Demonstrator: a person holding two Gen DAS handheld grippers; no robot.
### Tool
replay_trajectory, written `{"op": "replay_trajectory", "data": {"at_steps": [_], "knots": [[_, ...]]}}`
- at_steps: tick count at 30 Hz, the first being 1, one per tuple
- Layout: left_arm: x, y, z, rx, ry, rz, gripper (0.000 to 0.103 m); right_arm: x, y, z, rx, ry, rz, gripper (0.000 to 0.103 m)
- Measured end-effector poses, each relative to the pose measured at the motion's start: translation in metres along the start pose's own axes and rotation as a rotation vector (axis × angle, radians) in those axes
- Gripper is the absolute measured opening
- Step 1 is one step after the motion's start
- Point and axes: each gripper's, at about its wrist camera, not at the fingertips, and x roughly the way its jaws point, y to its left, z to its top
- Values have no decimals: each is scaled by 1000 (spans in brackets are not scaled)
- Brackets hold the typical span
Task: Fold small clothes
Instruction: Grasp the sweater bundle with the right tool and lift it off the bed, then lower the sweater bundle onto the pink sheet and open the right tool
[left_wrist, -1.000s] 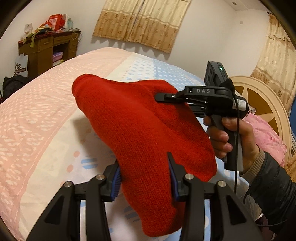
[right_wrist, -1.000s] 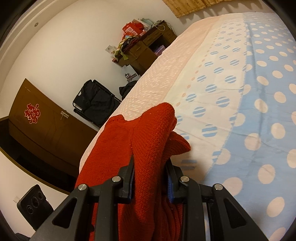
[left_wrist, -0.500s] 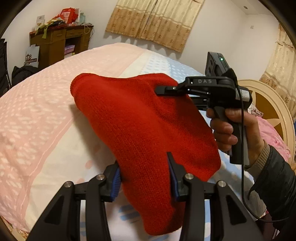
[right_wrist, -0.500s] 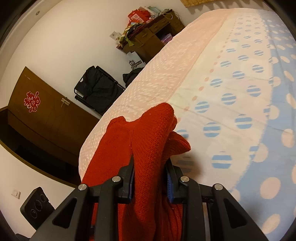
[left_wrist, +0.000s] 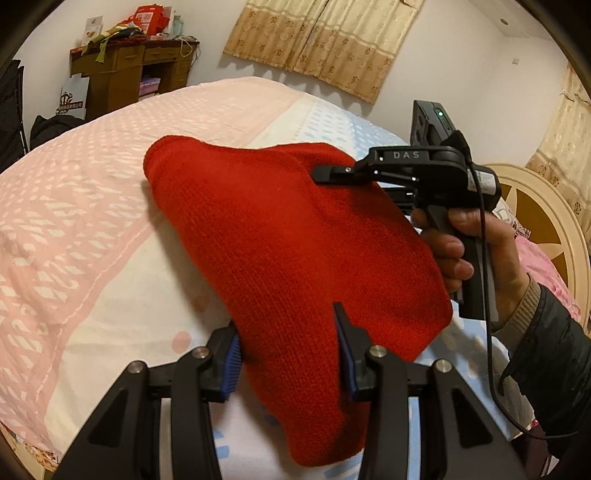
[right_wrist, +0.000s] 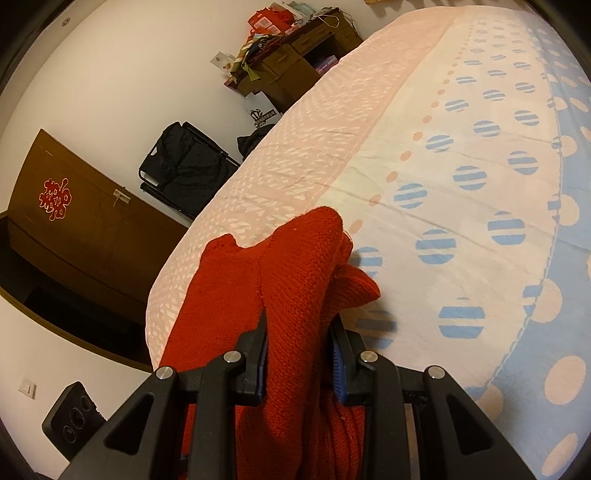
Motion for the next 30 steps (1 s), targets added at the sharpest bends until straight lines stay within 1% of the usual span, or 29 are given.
{"op": "replay_trajectory", "data": {"at_steps": [3,5,8,9,11,12,13,14,15,16,17,19,20,22,25,28,30], "knots": [[4,5,-4,-10,1,4,46,5,-3,-1,4,9,-14,28],[3,4,-5,-7,-7,14,52,9,-7,-2,14,23,-25,29],[-1,-1,-6,11,-20,47,58,9,-13,-3,42,15,-34,35],[-4,-2,-8,16,-25,56,60,7,-15,-3,53,7,-42,39],[-11,-5,-10,37,-44,89,69,-2,-16,-5,64,-16,-59,41],[-17,-8,-10,52,-55,110,71,-12,-14,-6,68,-45,-85,48],[-23,-10,-11,66,-72,129,72,-18,-12,-7,68,-64,-105,57],[-27,-10,-11,75,-88,142,73,-29,-9,-10,67,-97,-139,60],[-34,-11,-11,83,-111,166,74,-42,-3,-14,61,-133,-176,64],[-42,-13,-11,91,-136,188,77,-52,4,-17,47,-158,-210,64],[-46,-13,-11,94,-153,202,83,-64,14,-23,25,-186,-258,66],[-61,-14,-9,88,-202,241,89,-86,39,-39,-45,-249,-352,70],[-67,-14,-9,89,-222,249,90,-96,53,-49,-85,-279,-395,70],[-80,-16,-7,92,-254,249,92,-114,80,-70,-147,-334,-452,71],[-99,-16,-2,81,-312,253,102,-134,109,-96,-202,-393,-496,75],[-114,-16,-1,81,-359,259,103,-150,135,-124,-269,-442,-552,77],[-122,-16,1,79,-378,259,103,-156,146,-136,-299,-453,-559,77]]}}
